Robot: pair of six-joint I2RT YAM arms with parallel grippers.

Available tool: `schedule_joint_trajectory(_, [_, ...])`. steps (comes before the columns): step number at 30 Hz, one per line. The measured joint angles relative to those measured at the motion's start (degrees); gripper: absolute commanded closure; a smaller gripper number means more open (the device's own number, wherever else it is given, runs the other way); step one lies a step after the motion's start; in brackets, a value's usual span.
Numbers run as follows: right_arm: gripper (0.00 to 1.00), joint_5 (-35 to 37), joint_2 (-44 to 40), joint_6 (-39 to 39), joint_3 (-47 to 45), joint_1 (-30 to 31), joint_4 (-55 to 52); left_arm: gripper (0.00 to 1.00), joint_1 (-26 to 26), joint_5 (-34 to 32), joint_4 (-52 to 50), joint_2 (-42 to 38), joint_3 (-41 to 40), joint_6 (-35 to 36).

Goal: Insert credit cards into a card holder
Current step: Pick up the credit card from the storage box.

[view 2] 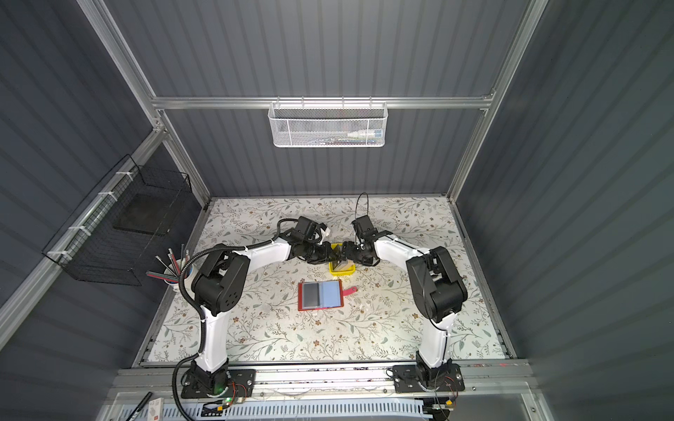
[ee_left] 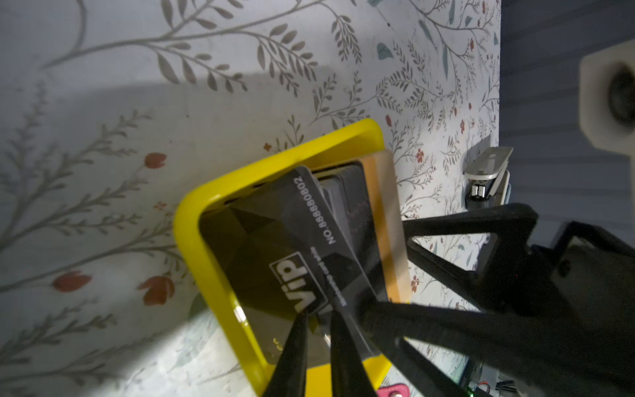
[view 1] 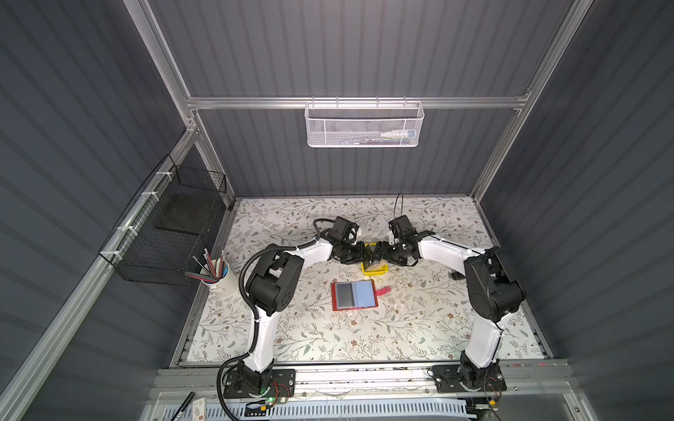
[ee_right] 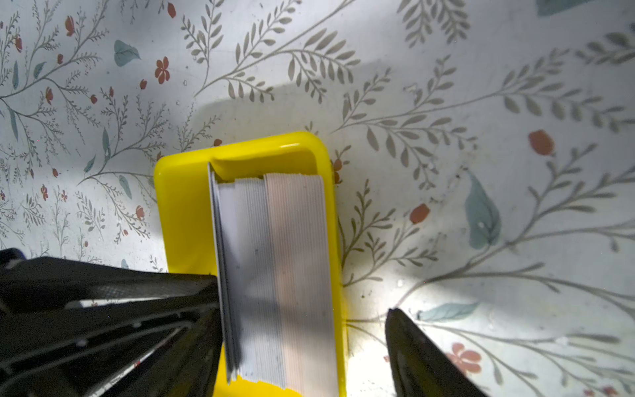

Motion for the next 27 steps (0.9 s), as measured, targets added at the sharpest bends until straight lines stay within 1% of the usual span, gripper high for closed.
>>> schedule_joint_trajectory(7, [0.25, 1.0, -0.9, -0.4, 0.0, 0.0, -0.9, 0.83, -0.1, -0.2, -0.2, 0.0, 0.1, 0.0])
schedule_joint_trajectory(10, [0.27, 1.8, -2.4, -0.6, 0.0, 0.0, -1.2, 0.84, -0.2, -0.2, -0.2, 0.0, 0.1, 0.0])
schedule_joint_trajectory(14, [0.38, 1.7, -5.0, -0.9, -0.1, 0.0, -1.4, 0.84, -0.2, -0.2, -0.1, 0.1, 0.1, -0.4])
schedule_joint_trajectory(18, [0.54, -0.2, -7.6, -1.2, -1.0, -0.1, -0.9, 0.84, -0.2, -0.2, 0.0, 0.1, 0.1, -0.7])
schedule_joint_trajectory(23, [0.72, -3.3, -7.5, -1.4, -1.0, -0.1, -0.4, 0.84, -0.2, -0.2, 0.2, 0.1, 0.1, -0.7])
schedule_joint_trajectory(27, [0.77, -5.0, -6.1, -1.7, -0.3, 0.0, -0.7, 0.84, -0.2, -0.2, 0.2, 0.1, 0.1, -0.7])
